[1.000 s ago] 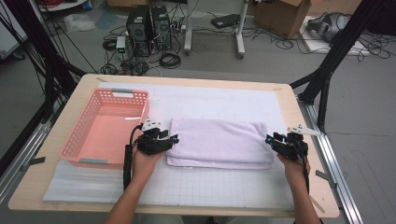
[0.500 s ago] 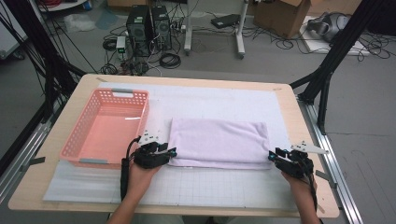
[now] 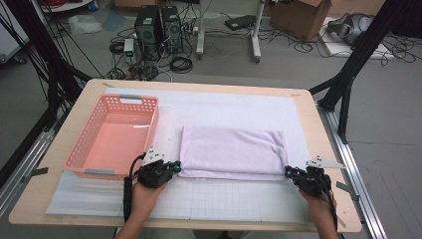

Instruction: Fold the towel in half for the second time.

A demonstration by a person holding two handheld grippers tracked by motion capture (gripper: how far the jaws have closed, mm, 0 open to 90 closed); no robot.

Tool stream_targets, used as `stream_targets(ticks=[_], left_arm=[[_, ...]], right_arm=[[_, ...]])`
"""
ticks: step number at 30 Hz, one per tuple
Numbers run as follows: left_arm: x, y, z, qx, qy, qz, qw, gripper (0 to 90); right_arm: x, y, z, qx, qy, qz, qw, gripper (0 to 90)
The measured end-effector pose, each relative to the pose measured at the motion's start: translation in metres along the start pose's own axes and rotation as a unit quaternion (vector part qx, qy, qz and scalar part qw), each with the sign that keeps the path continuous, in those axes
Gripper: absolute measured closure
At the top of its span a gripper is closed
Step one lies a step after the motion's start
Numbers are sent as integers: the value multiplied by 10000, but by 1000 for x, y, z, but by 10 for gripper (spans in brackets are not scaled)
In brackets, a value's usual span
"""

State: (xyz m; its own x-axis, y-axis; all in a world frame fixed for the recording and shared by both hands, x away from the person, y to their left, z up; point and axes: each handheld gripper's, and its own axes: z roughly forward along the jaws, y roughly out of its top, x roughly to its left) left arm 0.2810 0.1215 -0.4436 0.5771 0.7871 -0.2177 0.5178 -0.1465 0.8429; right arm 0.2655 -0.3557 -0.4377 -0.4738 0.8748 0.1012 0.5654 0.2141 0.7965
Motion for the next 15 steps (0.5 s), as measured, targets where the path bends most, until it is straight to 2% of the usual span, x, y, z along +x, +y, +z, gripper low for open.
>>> stream_targets(ticks=[6, 8, 15], left_arm=[[-3, 3, -8, -264, -159, -138, 9994, 884], [-4, 4, -13, -326, -185, -137, 9992, 887], [-9, 4, -23, -346, -250, -77, 9991, 890]], right_arm=[[0, 1, -13, -270, 74, 174, 9995, 867], [0, 1, -18, -334, 103, 158, 9993, 867], [5, -1, -31, -444, 205, 132, 9987, 867]])
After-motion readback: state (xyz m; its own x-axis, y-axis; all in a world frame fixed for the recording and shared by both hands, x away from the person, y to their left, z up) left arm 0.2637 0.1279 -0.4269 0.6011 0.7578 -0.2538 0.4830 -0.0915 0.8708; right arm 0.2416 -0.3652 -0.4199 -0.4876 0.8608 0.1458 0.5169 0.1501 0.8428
